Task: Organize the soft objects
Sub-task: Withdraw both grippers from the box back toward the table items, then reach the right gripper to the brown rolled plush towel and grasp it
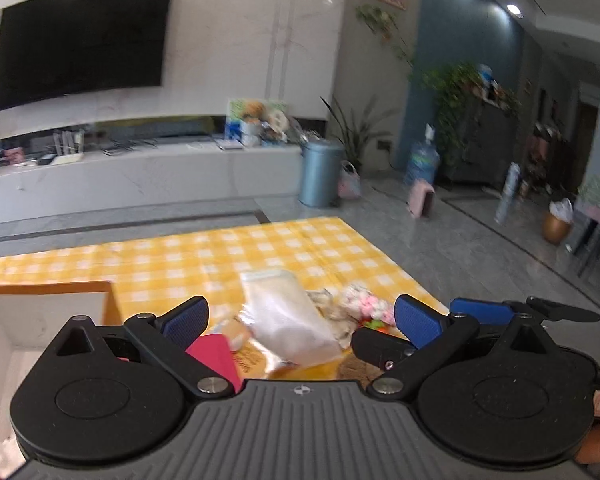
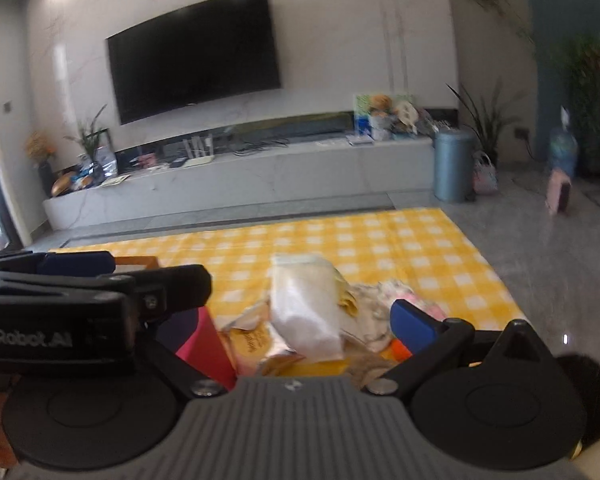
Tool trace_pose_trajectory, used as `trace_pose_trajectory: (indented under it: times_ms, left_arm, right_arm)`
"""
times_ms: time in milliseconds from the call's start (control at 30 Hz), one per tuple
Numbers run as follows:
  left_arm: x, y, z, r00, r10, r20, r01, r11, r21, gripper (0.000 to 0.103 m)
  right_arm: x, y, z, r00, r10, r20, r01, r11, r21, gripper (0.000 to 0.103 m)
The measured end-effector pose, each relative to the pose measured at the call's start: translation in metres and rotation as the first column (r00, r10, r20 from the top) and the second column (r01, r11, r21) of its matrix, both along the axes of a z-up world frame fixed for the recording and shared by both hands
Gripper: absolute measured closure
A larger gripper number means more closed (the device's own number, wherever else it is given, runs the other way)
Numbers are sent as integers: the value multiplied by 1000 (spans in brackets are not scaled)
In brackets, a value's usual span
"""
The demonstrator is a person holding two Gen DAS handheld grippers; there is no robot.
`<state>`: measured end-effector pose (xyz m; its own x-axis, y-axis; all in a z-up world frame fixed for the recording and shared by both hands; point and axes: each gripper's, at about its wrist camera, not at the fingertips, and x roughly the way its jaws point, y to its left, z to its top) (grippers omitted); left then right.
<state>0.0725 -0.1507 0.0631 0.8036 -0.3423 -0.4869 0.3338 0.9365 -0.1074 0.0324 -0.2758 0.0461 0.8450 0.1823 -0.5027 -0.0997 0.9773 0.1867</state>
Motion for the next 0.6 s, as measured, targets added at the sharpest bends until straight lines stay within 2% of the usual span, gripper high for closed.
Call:
trace_pose_trajectory:
  times_ms: [133,200,267,367,433,533,600]
  left_arm:
    - [5,-12,-6,1000,20,1,-20,998,53,0]
    - [8,-15,-7,1000,24,1,-24,997,76,0]
    - [10,-14,-8,999,33,-9,-32,996,88,0]
    - [9,-15,-9,1000,27,-11,-25,993,114,0]
    - [9,-16,-7,1000,24,4,-24,988,150,0]
    - [7,-15,-5,999,31,12,-32,983,179,0]
    - [6,-12,-3,999,34,5,-35,982,187,0]
  right_arm:
    - [23,-29,-29,986,-97,-134,106,993,60,3]
    - [40,-37,-50,963,-138,-230,156,986,61,3]
    - [55,-41,-72,925,-200,-324,216,976,13,3]
    - [75,-43,-95,864,-304,-402,276,953,-127,3]
    - [84,-40,-104,846,-311,-432,258,949,-179,3]
    - [90,-29,-110,856,-235,-460,164,968,-189,3]
    - [91,-16,-113,855,-235,-462,109,953,-282,3]
